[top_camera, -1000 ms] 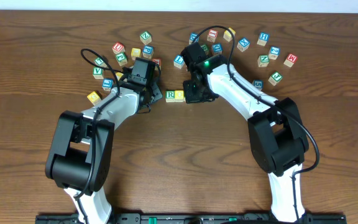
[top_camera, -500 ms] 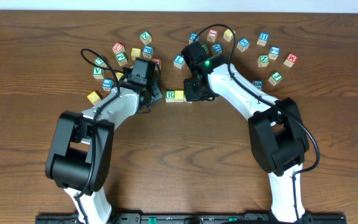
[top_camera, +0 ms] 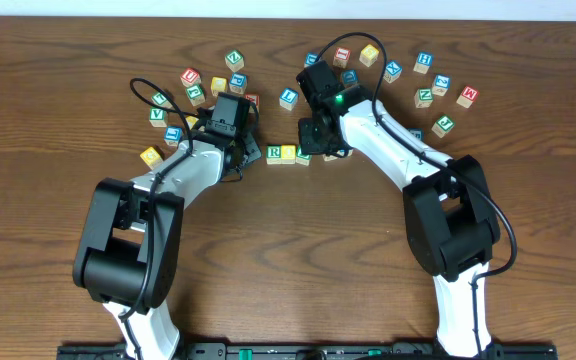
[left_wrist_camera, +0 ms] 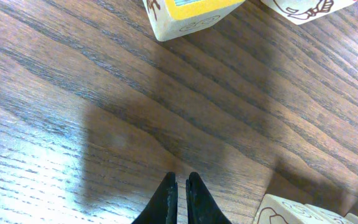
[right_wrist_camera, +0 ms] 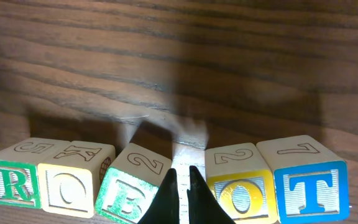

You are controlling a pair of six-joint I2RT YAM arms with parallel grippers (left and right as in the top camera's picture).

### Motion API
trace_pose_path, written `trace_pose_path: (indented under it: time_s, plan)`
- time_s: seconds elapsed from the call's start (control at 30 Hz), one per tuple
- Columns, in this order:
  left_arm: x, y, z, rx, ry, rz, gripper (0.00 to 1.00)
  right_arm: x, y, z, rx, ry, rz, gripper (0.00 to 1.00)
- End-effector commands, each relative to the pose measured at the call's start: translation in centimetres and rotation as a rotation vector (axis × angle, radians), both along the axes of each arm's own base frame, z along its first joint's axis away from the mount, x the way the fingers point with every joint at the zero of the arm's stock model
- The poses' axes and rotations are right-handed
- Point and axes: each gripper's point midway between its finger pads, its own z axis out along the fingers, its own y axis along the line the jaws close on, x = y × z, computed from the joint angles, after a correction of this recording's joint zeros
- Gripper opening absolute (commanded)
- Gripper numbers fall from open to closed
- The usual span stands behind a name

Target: Spell out ROBOT

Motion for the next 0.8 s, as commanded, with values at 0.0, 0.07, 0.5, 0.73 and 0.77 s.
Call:
trace_pose_path:
  time_s: [0.0,0.07,0.5,0.73,0.77]
  plan:
    - [0.06,0.56,0.81,0.017,-0.02,0.012,0.07,-0.21,-0.32,-0.81,-0.006,0.018,-0.018,0.03]
    - [0.06,0.56,0.81,0.017,-0.02,0.012,0.07,-0.22,-0.32,-0.81,-0.006,0.018,-0.018,0.03]
    - [0.05,0.56,0.81,0.017,-0.02,0.012,0.08,-0.9,-0.26,-1.51,0.005,0.062,-0.036,0.02]
    - [0.05,0.56,0.81,0.017,-0.02,0.012,0.08,-0.61,0.09,-1.4,0.015,0.046,-0.032,0.03]
    - [0.05,0.56,0.81,0.017,-0.02,0.012,0.08,-0.61,0.15,-1.39,0.015,0.045,-0.03,0.03]
